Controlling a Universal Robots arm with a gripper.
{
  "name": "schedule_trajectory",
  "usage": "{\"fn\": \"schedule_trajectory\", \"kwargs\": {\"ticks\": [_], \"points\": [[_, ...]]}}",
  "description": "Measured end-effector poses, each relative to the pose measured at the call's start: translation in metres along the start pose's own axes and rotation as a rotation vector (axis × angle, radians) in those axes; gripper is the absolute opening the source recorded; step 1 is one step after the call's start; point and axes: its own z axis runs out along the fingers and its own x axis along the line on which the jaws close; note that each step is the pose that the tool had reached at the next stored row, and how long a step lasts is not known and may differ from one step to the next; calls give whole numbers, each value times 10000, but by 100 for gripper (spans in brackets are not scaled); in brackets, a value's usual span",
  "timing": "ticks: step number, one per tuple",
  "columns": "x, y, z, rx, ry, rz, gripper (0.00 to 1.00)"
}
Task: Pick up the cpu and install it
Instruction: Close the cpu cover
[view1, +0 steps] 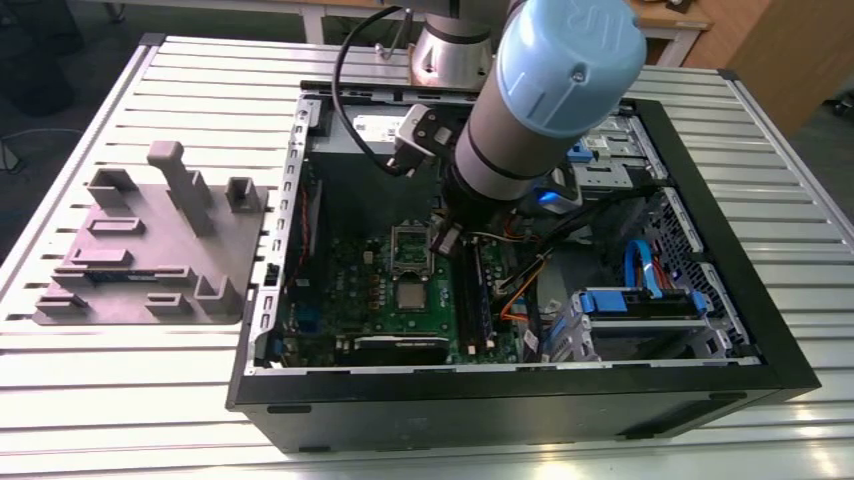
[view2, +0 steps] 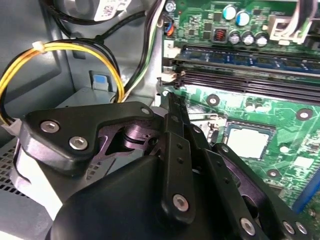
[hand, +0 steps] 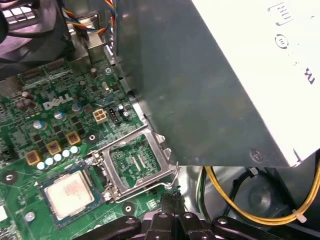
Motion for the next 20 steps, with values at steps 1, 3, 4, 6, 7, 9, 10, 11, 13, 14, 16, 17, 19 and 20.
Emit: {"fn": "schedule_trajectory", "kwargs": {"ticks": [1, 3, 4, 6, 7, 9, 10, 11, 13, 14, 16, 17, 19, 20], "points": [[-4, 1, 6, -11, -19, -2, 10], [-12, 5, 20, -33, -57, -5, 10], [-17, 7, 27, -47, -83, -7, 10], [-23, 9, 41, -83, -145, -15, 10], [-25, 10, 49, -102, -179, -18, 10], [-30, 11, 66, -125, -223, -21, 10], [-33, 12, 72, -125, -221, -20, 10], [-35, 12, 77, -126, -222, -20, 10], [-38, 13, 86, -133, -232, -23, 10], [-37, 13, 89, -158, -279, -27, 10], [-37, 13, 95, -183, -326, -30, 10], [-36, 12, 97, -185, -329, -24, 10], [-36, 11, 102, -163, -352, 68, 10], [-36, 10, 105, -134, -380, 180, 10]]}}
